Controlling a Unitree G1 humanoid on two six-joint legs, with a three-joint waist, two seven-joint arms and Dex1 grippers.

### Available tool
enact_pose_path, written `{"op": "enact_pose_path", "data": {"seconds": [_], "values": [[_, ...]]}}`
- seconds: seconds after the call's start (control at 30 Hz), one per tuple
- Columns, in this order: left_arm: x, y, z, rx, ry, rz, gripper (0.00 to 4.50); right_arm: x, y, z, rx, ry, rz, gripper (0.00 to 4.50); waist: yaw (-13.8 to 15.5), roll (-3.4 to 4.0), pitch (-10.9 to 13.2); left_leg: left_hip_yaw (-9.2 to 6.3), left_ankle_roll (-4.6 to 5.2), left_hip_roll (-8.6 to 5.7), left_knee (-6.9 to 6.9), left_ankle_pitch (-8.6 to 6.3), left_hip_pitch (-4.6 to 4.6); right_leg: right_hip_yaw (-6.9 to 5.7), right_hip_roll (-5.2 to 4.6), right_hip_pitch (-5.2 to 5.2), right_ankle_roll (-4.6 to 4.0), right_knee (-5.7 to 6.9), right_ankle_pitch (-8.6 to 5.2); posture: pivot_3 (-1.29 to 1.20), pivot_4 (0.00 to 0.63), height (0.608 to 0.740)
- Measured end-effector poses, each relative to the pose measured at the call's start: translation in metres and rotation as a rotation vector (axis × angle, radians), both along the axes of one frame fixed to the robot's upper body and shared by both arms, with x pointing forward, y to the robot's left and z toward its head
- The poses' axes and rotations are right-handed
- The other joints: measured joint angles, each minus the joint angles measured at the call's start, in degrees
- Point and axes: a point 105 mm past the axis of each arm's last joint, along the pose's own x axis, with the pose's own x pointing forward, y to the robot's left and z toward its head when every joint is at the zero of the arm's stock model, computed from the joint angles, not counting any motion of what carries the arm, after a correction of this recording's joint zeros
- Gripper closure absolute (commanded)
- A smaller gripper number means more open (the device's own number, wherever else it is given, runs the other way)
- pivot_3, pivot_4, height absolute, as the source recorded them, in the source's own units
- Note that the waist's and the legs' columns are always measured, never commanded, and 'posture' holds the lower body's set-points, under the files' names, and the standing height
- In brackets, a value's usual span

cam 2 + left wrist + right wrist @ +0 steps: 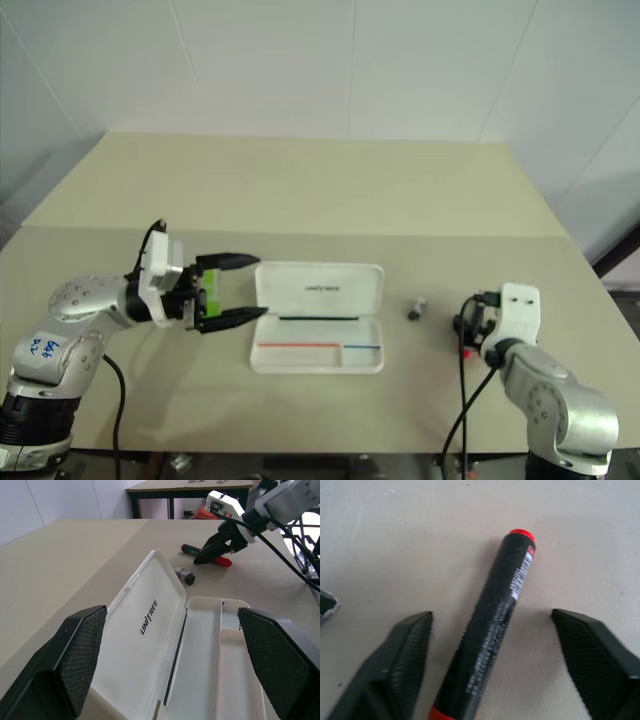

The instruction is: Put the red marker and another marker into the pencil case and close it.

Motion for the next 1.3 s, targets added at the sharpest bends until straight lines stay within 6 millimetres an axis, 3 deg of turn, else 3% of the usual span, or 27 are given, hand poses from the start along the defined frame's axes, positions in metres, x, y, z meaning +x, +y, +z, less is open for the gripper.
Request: {"op": "enact_pose_path", "data": {"seconds": [0.2,0.77,1.0,1.3], "values": [[0.000,0.000,0.000,-0.001,0.002,0.003,0.00,0.002,0.004,0.000,0.018,-0.008,0.001,3.65,0.04,0.00,0.00,0.00,0.00,0.00,-0.02,0.00,0.00,-0.01,-0.01,0.00,0.00,-0.02,0.00,0.00,0.150,0.740],[0.000,0.000,0.000,-0.005,-0.004,0.020,0.00,0.028,0.012,0.011,0.027,-0.066,0.040,3.65,-1.16,0.05,0.03,0.01,-0.01,0.00,-0.07,0.00,-0.03,0.03,0.00,-0.07,0.02,-0.02,0.01,0.00,0.150,0.740],[0.000,0.009,0.000,-0.023,-0.012,0.085,0.00,0.057,0.030,0.060,-0.059,-0.266,0.209,3.65,-1.16,0.27,0.17,0.02,0.00,0.01,-0.16,0.00,-0.06,0.01,-0.02,-0.14,0.01,-0.05,-0.03,0.00,0.150,0.740],[-0.002,0.019,-0.002,-0.033,-0.021,0.134,0.00,0.078,0.064,0.111,-0.110,-0.478,0.469,3.65,-1.29,0.30,0.19,0.02,0.00,0.01,-0.15,0.00,-0.08,0.00,-0.04,-0.14,0.01,-0.06,-0.04,0.00,0.150,0.740]]}}
